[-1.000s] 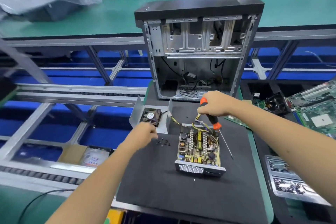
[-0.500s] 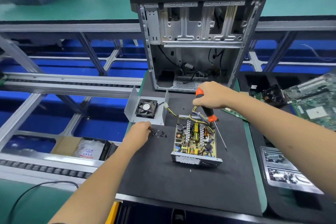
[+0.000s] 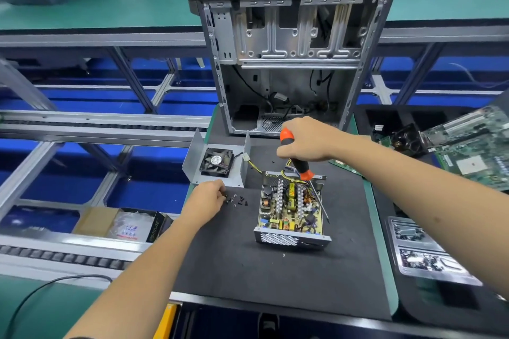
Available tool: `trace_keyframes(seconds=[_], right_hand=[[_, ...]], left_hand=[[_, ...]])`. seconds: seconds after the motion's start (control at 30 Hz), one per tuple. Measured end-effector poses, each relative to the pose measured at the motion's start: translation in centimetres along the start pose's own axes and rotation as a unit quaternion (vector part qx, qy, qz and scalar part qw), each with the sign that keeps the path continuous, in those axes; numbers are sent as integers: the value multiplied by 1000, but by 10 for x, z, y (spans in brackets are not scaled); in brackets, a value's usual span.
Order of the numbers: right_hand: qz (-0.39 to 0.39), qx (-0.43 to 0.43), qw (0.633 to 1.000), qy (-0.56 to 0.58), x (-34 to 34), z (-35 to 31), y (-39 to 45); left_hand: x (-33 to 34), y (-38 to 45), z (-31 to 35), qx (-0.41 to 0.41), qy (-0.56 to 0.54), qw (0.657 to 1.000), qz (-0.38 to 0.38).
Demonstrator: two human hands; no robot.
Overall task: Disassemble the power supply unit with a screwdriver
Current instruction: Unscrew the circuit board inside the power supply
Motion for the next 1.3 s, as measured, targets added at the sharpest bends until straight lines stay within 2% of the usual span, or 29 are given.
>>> trace_keyframes(seconds=[0.1,0.2,0.27,0.33,0.43,0.53,0.7,0.8,0.97,1.1,1.3], right_hand=[[1,-19,1000,0,0,-5,-3],[2,-41,999,1,0,-10,-6],[-12,-49,999,6,0,-14,-8],[-36,-58,998,3,2,-17,-9],[-55,-81,995,-23,5,-21,-13],[-71,-102,991,-50,9,-22,-20],[-83,-120,988,-58,16,-19,-30],[-91,-122,987,-58,19,-17,-33],[-110,-136,981,-82,28,-18,-33],[-122,-133,977,-109,32,-15,-28],[-131,-137,979,-79,31,-3,-23]], left_hand=[[-11,-5,8,32,23,999,28],[-28,-12,42,115,61,990,62],[-34,-14,79,185,65,981,-4],[-31,-15,112,223,56,966,-118],[-15,-17,138,217,1,930,-296],[0,-17,145,203,-31,904,-375],[14,-14,152,212,65,907,-358],[14,-16,157,227,43,903,-363],[2,-12,154,204,-55,898,-386],[-8,-3,157,228,-29,914,-335],[-3,1,158,280,-15,924,-261]])
Point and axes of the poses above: each hand's wrist, its own y-axis towards the middle knuckle, its own x-axis out of the palm, z = x × y, the point moved 3 cm from there along y, towards the middle knuckle, and after that the axes turned 12 degrees about -z, right-handed, at the moved point
